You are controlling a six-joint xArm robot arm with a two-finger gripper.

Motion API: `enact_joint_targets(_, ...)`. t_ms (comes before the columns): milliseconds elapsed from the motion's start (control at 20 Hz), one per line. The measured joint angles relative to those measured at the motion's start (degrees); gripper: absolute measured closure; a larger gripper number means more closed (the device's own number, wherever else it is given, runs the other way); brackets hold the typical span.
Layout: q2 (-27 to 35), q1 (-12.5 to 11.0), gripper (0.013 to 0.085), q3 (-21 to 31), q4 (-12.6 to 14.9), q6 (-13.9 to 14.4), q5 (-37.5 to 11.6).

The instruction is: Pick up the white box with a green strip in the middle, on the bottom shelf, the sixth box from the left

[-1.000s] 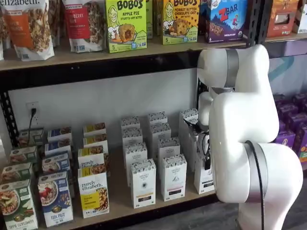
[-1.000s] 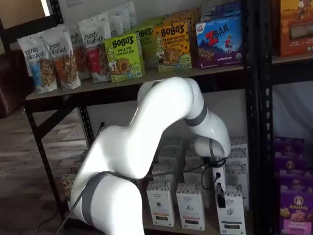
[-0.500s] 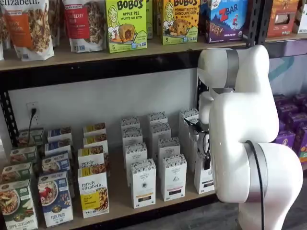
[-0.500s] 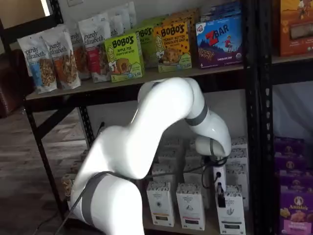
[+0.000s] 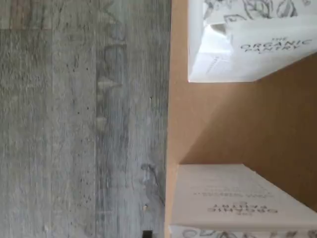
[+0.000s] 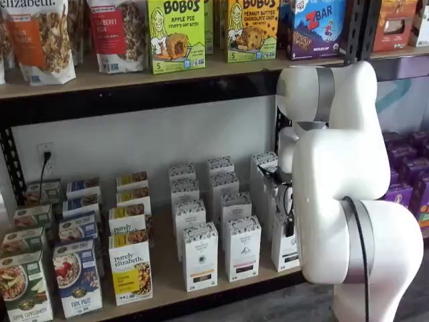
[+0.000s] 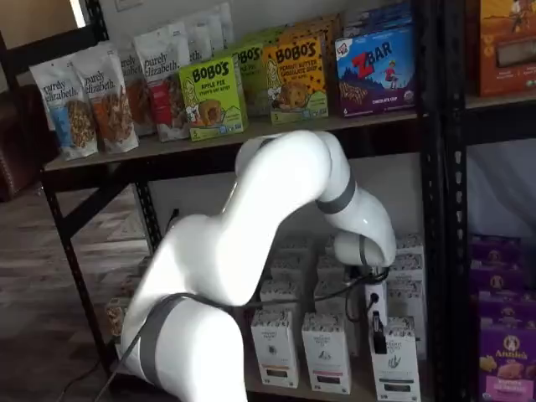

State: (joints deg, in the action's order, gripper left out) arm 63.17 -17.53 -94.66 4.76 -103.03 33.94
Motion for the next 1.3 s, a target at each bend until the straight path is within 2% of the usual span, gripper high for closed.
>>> enact_joint_targets(50, -0.1, 0.0, 0.0330, 0.1, 0.1, 0.1, 0.1)
enact_joint_targets(200, -0.3, 0.0, 0.0370, 0.4, 0.1, 0.0, 0.2)
enact_joint_targets(250, -0.4, 0.0, 0.0410, 0.5, 0.0, -0.1, 0.1)
enact_joint_targets(300, -0.4, -0.1, 0.0410, 0.7, -0.1, -0.2, 0.0)
enact_joint_targets(450, -0.7, -0.1, 0.0490, 1.1, -0.5, -0.5, -0.2)
enact_joint_targets(900, -3.4, 0.3, 0.0490, 6.5, -0.1, 0.3, -5.1)
enact_joint_targets(1300, -10.2, 1.7, 0.0490, 17.7, 1.3, 3.1, -11.4)
